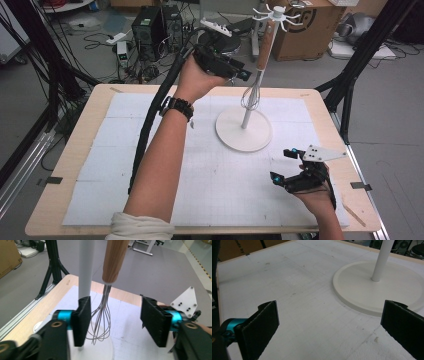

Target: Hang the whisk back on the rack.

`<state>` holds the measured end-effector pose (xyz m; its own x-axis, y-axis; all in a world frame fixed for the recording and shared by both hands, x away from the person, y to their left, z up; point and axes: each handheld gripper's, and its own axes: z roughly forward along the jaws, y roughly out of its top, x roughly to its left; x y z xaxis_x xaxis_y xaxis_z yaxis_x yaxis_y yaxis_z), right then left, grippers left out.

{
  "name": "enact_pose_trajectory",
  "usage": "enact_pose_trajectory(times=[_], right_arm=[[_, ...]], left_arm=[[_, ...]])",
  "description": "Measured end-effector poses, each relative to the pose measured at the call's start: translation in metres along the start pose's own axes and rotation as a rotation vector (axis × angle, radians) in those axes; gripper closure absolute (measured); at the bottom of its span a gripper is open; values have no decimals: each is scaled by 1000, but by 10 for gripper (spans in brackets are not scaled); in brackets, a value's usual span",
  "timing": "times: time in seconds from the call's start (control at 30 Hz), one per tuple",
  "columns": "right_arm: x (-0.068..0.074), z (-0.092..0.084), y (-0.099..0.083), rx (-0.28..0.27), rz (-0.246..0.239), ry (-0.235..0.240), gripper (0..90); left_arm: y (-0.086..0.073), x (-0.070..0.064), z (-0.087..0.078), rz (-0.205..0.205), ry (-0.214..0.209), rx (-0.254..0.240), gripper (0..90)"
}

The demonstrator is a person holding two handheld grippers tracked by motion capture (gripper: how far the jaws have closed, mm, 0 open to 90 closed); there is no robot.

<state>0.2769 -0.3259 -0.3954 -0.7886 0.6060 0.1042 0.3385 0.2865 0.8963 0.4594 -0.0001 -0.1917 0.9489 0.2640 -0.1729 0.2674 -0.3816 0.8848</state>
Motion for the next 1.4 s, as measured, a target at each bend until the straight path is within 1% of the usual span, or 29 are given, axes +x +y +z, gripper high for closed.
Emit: enact_pose_trajectory(times=[0.03, 0.13, 0.2, 0.23, 0.27, 0.33, 0.43, 0.5, 0.57, 0.6, 0.67, 0.73, 0.8, 0.87, 0.97, 1.03, 1.1, 1.17, 1.23, 1.3, 1.4], right_arm=[[0, 0, 0, 2, -3, 2, 6], [1, 1, 1, 1, -5, 3, 6], [1, 0, 1, -2, -5, 5, 7], [1, 0, 1, -4, -5, 5, 7], [1, 0, 1, -5, -5, 6, 7], [1, -1, 1, -4, -1, 5, 7], [0, -1, 2, -7, -4, 5, 7], [0, -1, 2, -7, -4, 5, 7], [1, -1, 2, -9, -6, 4, 7], [1, 0, 2, -6, -3, 6, 7], [0, 0, 2, -5, -9, 2, 7], [0, 1, 2, -1, -6, 5, 7], [0, 2, 3, 0, -8, 3, 7], [1, 3, 3, 4, -8, 4, 7], [1, 4, 3, 11, -13, 2, 7], [1, 5, 3, 12, -15, 1, 7], [1, 5, 3, 13, -17, 0, 7], [1, 5, 3, 14, -16, -3, 7], [1, 5, 3, 15, -13, -3, 7], [1, 5, 3, 15, -13, -3, 7], [1, 5, 3, 15, -11, -2, 7]], left_arm=[[-2, 0, -1, 0, 0, 4, 370], [-9, -3, -4, 10, -5, 20, 347], [-13, -3, -6, 4, -6, 17, 324], [-16, -4, -8, 0, -8, 22, 308], [-19, -5, -10, -1, -2, 27, 297], [-25, -6, -13, -7, 0, 14, 265], [-37, -8, -19, -9, 8, 13, 226], [-44, -10, -23, -17, 10, 3, 194], [-52, -11, -28, -12, 16, 5, 175], [-56, -12, -31, -15, 17, 10, 160], [-61, -15, -36, -12, 18, 16, 135], [-66, -17, -41, -13, 12, -1, 112], [-71, -20, -47, -15, 25, -9, 90], [-77, -21, -53, -17, 25, -23, 63], [-86, -22, -61, -20, 29, -33, 53], [-93, -23, -65, -31, 37, -38, 16], [-98, -24, -68, -26, 35, -36, 16], [-102, -26, -72, -29, 37, -43, 16], [-106, -28, -76, -29, 29, -58, 16], [-112, -31, -79, -22, 24, -61, 16], [-118, -35, -84, -7, 23, -32, 16]])
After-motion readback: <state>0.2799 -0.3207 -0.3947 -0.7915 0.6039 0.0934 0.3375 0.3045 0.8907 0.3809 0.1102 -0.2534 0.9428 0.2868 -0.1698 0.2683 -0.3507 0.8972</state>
